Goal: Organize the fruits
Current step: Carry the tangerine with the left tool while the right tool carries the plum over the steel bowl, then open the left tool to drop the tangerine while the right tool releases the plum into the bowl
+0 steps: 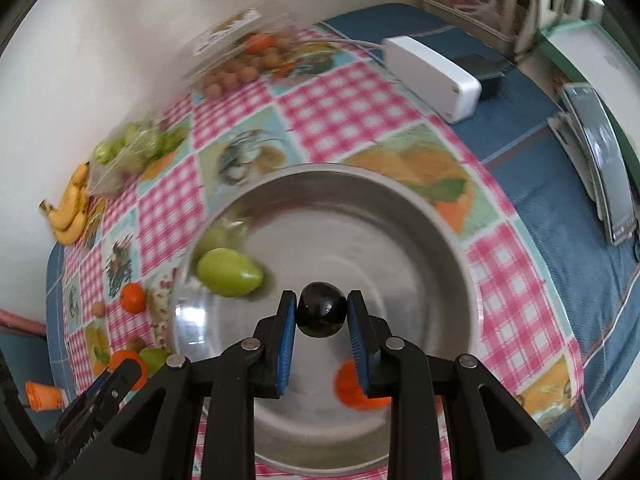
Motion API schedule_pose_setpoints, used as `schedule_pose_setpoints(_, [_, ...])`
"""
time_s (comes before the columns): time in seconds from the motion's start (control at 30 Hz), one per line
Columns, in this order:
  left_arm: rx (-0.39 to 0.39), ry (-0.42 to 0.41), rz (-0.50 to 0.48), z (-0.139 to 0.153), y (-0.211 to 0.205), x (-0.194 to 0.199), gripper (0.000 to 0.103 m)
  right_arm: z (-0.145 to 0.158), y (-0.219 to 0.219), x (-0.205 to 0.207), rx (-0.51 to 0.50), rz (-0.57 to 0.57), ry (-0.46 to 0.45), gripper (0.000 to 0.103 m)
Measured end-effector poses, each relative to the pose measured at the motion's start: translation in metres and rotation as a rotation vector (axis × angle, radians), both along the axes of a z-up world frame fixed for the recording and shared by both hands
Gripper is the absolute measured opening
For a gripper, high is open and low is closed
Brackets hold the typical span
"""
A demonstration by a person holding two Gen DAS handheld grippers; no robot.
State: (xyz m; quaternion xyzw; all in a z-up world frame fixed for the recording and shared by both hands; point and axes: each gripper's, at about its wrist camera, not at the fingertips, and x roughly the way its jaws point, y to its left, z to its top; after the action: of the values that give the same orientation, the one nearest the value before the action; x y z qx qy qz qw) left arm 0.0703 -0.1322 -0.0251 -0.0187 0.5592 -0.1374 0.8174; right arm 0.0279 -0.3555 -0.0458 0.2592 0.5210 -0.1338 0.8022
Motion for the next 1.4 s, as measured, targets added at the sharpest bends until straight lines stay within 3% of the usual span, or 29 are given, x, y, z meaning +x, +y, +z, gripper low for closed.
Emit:
schedule_pose_setpoints(0.27, [0.008, -0.041, -0.121, 0.0, -0.039, -0.014, 0.038, -0.003, -0.016, -0.009, 0.024, -0.043, 0.006, 0.027])
schedule_pose_setpoints(0.47, [0.001, -0.027, -0.179, -0.009, -0.056, -0.018, 0.038, -0.005, -0.013, -0.008, 0.029, -0.035, 0.011, 0.027])
schedule_pose_setpoints(1.4, [0.016, -0.006, -0.205, -0.029, -0.074, -0.013, 0.038, -0.018, 0.001, 0.001, 0.016, 0.014, 0.056, 0.027])
